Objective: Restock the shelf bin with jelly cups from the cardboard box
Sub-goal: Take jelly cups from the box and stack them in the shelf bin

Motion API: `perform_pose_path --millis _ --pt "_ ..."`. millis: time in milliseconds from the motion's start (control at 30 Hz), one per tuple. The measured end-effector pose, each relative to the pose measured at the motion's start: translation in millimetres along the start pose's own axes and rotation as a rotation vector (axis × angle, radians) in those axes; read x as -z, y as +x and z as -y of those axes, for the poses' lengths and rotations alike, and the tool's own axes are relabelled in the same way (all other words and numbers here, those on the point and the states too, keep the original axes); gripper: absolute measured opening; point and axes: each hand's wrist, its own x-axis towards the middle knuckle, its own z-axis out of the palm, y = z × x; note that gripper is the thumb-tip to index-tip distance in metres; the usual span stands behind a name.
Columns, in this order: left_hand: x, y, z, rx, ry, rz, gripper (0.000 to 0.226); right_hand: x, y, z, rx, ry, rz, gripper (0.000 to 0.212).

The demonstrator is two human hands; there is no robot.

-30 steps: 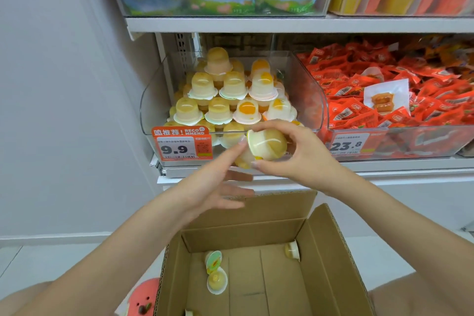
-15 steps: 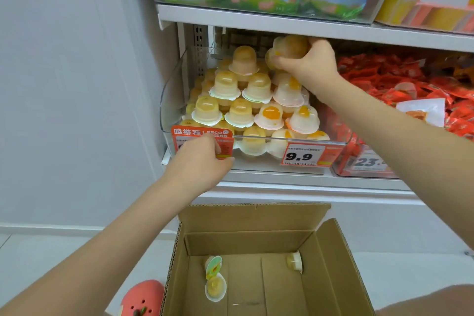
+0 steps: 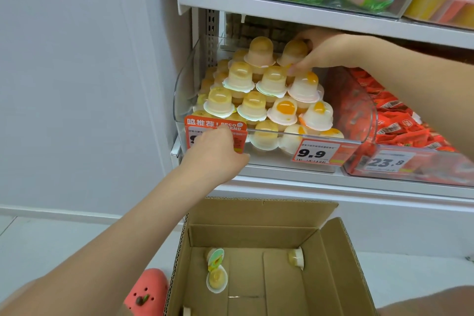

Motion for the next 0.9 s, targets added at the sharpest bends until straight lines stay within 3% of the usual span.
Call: perform_pose_path --millis 167,300,433,533,633,767,900 --pt "-1 0 1 -0.012 0.013 0.000 0.027 4 -10 1 -0.021 0.029 0.049 0.095" --pt "-4 -6 7 -0.064 0.113 0.060 0.026 -16 -53 -6 0.057 0.098 -0.195 0.088" --pt "-15 -17 13 -0.118 0.167 0.178 0.026 -42 -124 -11 0.277 0.109 -0.476 0.063" --pt "-39 -27 22 -0.137 0.287 0.248 0.026 -85 -186 -6 0.366 0.159 -0.476 0.041" --pt "-86 -42 42 -0.144 0.446 0.390 0.021 -148 -233 -8 0.404 0.209 -0.183 0.032" --pt "-166 -71 85 -0.091 0.700 0.748 0.028 -241 -273 -9 0.391 0.052 0.493 0.040" --pt "-230 -96 128 0.023 0.756 0.978 0.033 -338 -295 -9 0.179 -0.012 0.878 0.057"
